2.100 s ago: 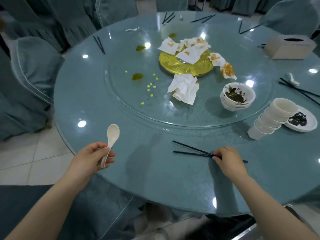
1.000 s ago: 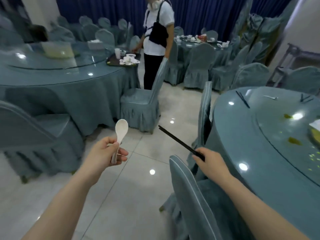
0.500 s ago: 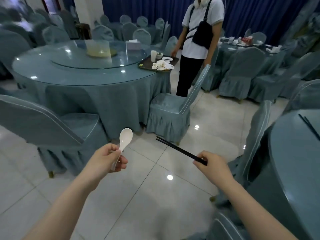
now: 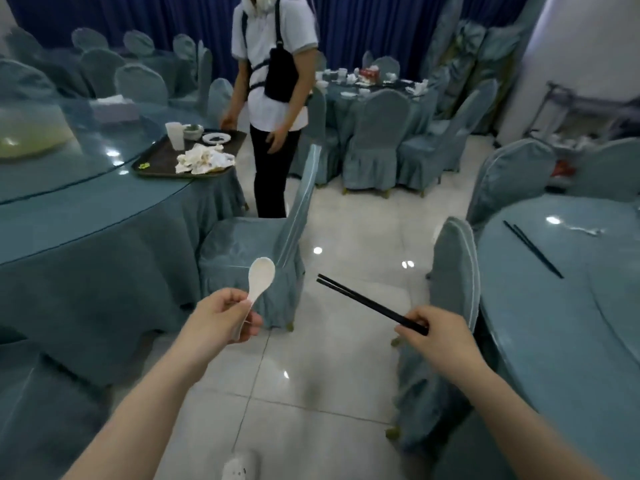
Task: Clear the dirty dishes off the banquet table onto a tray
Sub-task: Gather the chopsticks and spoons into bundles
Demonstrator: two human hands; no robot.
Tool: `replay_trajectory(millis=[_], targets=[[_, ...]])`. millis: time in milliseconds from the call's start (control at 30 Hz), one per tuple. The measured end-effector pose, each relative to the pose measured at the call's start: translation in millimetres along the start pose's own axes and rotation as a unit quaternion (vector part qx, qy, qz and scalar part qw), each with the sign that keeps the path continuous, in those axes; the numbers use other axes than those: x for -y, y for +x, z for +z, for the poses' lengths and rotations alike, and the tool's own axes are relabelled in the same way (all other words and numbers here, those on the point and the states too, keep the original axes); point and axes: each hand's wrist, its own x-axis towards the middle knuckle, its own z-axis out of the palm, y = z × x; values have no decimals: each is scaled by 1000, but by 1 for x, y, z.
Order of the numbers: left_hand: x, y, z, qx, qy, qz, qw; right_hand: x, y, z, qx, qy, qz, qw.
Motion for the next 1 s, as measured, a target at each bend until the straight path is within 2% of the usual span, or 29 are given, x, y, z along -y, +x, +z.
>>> replay_trajectory(millis=[267, 467, 800, 1000], targets=[[-64, 184, 77, 161, -12, 24, 987, -17, 100, -30, -109, -45, 133, 984], [-110, 289, 138, 256, 2, 20, 966, -34, 143, -51, -196, -37, 241, 950], [-177, 441, 292, 376, 48, 59, 924, -117, 268, -99, -240, -57, 333, 910], [-228, 536, 380, 390, 69, 84, 914, -196, 370, -118, -220, -78, 399, 887]])
